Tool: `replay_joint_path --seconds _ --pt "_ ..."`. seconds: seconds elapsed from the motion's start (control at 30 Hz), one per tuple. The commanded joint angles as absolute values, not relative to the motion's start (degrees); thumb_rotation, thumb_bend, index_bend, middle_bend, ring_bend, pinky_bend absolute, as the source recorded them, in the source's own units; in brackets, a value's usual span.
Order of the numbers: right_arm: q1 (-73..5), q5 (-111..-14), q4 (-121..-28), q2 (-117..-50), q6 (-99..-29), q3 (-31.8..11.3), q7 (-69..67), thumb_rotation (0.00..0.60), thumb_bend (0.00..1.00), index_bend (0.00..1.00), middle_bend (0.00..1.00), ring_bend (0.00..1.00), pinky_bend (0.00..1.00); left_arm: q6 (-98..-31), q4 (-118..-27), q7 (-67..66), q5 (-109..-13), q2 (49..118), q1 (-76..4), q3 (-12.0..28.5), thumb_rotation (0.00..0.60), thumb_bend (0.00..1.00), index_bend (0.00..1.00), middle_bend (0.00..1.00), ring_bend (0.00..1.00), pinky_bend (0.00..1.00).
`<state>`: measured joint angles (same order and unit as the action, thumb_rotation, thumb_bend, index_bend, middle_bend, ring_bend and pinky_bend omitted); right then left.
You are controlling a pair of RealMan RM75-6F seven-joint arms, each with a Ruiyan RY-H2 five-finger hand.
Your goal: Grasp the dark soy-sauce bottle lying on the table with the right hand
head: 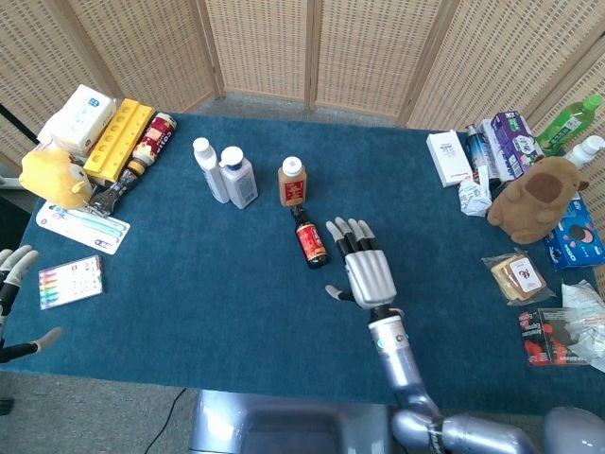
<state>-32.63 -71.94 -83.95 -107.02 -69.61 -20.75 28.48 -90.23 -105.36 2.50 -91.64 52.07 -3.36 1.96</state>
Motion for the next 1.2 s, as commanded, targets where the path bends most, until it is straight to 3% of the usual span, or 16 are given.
replay_joint_path --seconds 0.03,0.53,1.2 --pt "-35.8 -68.6 -79.6 -112.1 -70.5 -23.4 30.4 0.600 0.00 0.00 0.00 0.00 0.00 -89.7 -105.2 2.2 -91.2 52.3 -3.6 2.0 0.600 0.00 0.00 0.00 0.00 0.00" --pt "-42.5 -64.2 -67.8 -123.3 -73.7 -26.3 35.1 0.600 0.00 0.00 0.00 0.00 0.00 -89.5 -104.9 2.9 -90.6 52.2 -3.6 2.2 0.600 0.00 0.00 0.00 0.00 0.00" --pt "-48.0 -61.4 -55.3 -128.3 -72.6 -30.4 31.9 0.600 0.00 0.00 0.00 0.00 0.00 -88.1 -104.2 3.0 -89.2 52.6 -4.1 2.5 0.600 0.00 0.00 0.00 0.00 0.00"
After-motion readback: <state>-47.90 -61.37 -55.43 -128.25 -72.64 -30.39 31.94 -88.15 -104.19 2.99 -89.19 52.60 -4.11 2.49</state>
